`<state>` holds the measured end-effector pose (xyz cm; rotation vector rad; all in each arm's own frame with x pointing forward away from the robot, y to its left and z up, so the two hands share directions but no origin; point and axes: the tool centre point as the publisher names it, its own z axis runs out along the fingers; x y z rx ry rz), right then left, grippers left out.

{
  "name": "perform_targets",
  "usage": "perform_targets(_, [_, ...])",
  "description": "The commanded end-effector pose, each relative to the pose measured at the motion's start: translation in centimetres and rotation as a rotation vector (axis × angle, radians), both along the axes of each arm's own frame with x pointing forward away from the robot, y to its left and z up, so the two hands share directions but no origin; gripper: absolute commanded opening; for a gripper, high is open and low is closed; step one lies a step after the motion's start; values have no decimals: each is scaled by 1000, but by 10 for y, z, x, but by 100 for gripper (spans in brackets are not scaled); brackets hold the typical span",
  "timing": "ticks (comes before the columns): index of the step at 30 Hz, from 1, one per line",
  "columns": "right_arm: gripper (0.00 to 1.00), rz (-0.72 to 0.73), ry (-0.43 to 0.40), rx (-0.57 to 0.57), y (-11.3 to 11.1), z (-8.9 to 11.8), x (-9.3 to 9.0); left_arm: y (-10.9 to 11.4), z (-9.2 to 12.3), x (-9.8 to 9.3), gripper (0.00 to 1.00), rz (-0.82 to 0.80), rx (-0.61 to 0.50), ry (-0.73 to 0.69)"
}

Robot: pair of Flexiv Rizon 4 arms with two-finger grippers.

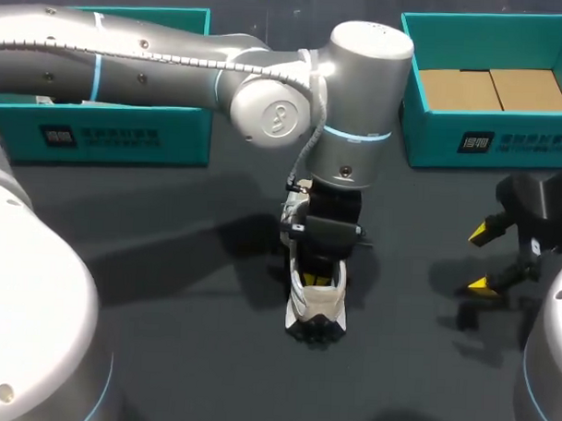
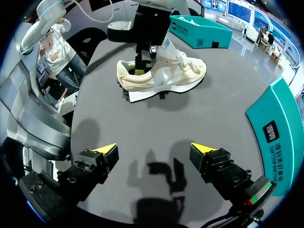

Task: Take the shoe out of the shoebox, open the shoe tongue, remove and reinsert the insole, then place the shoe into the shoebox

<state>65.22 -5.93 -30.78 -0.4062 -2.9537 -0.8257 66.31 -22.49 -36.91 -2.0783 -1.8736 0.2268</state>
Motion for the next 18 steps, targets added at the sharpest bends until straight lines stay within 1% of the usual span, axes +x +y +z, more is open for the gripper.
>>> perform_targets(1, [100,-2,-2,-2,0,1,-2,9,18,-3,0,2,-5,-60])
perform_targets(4, [100,-2,-2,-2,0,1,-2,11,17,1,0,13,7,-81])
perform_targets(8, [100,-2,-2,-2,0,1,-2,16,8,4,0,19,41,-98])
perform_targets(12, [100,-2,-2,-2,0,1,-2,20,-4,5,0,37,88,-132])
perform_targets(13, [100,-2,-2,-2,0,1,-2,19,-11,6,0,53,105,-159])
perform_targets(18, [100,-2,-2,-2,0,1,-2,15,-30,6,0,76,112,-152])
